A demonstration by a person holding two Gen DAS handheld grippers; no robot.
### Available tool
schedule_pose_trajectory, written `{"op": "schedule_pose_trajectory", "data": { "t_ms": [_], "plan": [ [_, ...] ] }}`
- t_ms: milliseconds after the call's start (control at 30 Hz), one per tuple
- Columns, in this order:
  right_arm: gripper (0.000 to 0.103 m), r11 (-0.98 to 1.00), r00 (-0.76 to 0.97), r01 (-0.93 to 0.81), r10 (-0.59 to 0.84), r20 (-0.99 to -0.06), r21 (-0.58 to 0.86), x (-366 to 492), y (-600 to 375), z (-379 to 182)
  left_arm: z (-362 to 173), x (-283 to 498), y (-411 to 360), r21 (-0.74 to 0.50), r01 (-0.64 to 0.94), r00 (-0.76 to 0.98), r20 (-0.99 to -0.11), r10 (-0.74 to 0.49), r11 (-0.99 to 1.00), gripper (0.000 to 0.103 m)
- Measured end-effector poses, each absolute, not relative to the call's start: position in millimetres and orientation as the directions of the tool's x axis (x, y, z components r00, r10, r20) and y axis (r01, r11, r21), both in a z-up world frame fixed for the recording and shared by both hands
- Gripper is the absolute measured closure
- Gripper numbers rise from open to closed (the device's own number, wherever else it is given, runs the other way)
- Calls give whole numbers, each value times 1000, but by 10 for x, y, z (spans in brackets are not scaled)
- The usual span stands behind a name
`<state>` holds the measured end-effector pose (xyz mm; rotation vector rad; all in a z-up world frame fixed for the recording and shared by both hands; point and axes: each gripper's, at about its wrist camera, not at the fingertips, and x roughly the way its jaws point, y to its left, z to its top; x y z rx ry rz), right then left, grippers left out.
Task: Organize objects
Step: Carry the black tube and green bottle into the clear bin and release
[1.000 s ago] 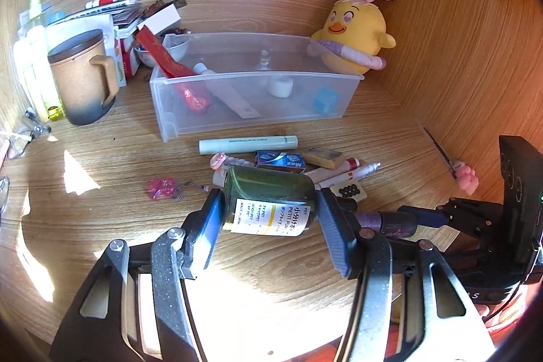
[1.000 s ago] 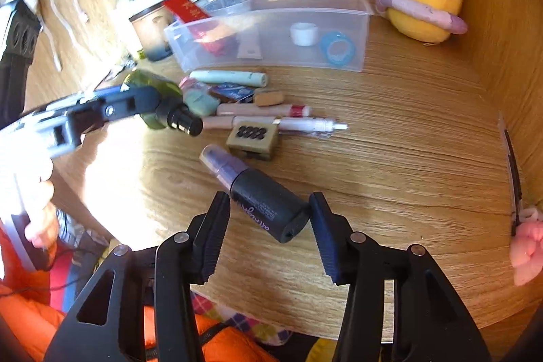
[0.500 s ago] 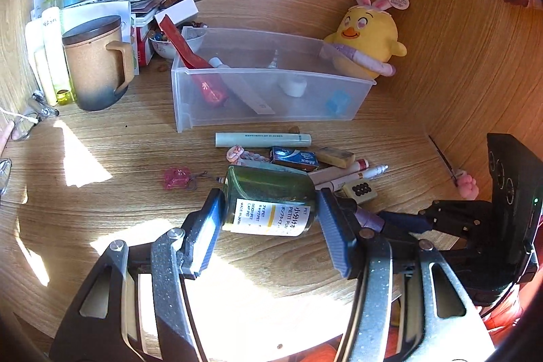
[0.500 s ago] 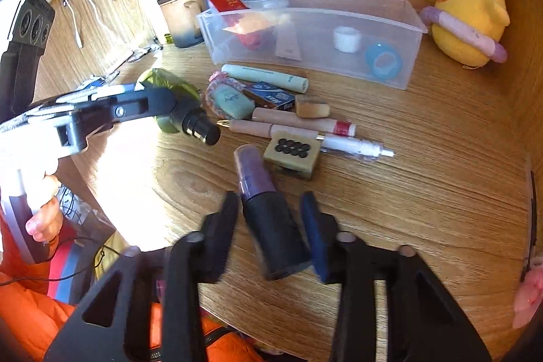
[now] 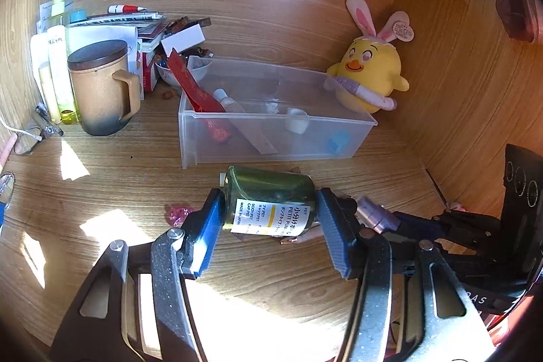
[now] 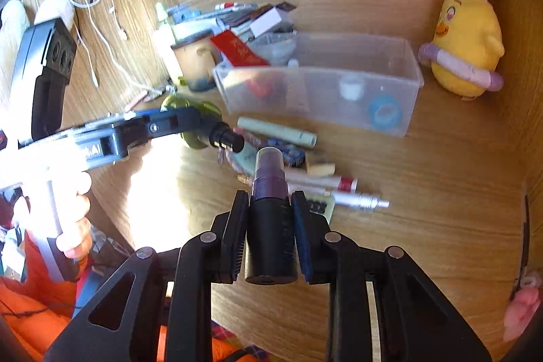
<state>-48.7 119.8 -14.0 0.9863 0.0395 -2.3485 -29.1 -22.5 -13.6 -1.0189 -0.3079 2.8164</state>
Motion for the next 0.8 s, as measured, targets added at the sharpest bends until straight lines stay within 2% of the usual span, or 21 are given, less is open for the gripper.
{"op": "schedule_pose_trajectory", "data": {
  "t_ms": [800],
  "plan": [
    [80, -904, -734, 397, -418, -535, 161, -1338, 1339, 428, 334, -984, -243, -152, -46, -831, -543, 122, -987, 47]
  ]
}}
